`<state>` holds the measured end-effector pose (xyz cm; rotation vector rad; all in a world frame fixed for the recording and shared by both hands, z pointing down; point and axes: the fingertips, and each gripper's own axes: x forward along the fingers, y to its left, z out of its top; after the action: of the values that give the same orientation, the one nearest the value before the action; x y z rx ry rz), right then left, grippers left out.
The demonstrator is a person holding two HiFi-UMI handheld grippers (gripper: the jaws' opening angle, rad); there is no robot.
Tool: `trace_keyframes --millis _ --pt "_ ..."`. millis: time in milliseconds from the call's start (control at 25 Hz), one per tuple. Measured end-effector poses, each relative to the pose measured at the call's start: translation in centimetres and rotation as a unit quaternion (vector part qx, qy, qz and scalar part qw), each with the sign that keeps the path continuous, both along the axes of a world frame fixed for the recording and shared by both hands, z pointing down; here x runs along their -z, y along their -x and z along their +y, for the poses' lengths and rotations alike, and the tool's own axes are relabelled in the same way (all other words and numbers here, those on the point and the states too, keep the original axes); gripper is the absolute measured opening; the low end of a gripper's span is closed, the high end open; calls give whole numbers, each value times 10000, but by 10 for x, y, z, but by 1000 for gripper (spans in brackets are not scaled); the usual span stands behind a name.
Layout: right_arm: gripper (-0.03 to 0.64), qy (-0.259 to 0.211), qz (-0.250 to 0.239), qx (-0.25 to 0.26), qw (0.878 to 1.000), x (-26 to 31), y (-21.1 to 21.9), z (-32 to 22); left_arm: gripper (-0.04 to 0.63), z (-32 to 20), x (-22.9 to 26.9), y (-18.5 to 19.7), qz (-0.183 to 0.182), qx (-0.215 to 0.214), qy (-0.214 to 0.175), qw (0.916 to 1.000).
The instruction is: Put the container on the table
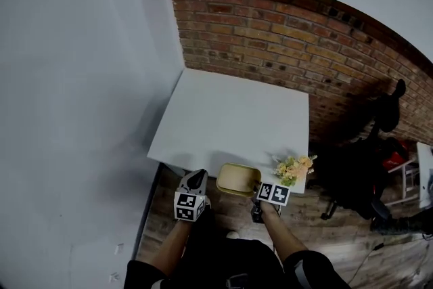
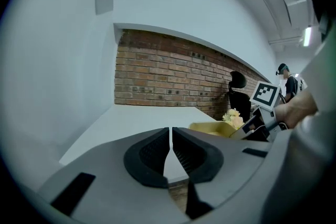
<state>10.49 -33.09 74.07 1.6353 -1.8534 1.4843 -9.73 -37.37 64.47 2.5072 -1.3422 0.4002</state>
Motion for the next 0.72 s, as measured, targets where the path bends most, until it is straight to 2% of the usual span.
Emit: trace_keyframes --millis 320,720 --pt "48 236 81 -395 9989 -2 9 -47 29 -82 -3 0 133 -507 130 9985" --pt "48 547 273 -406 9973 -16 26 -87 29 -123 -22 7 170 -839 464 9952"
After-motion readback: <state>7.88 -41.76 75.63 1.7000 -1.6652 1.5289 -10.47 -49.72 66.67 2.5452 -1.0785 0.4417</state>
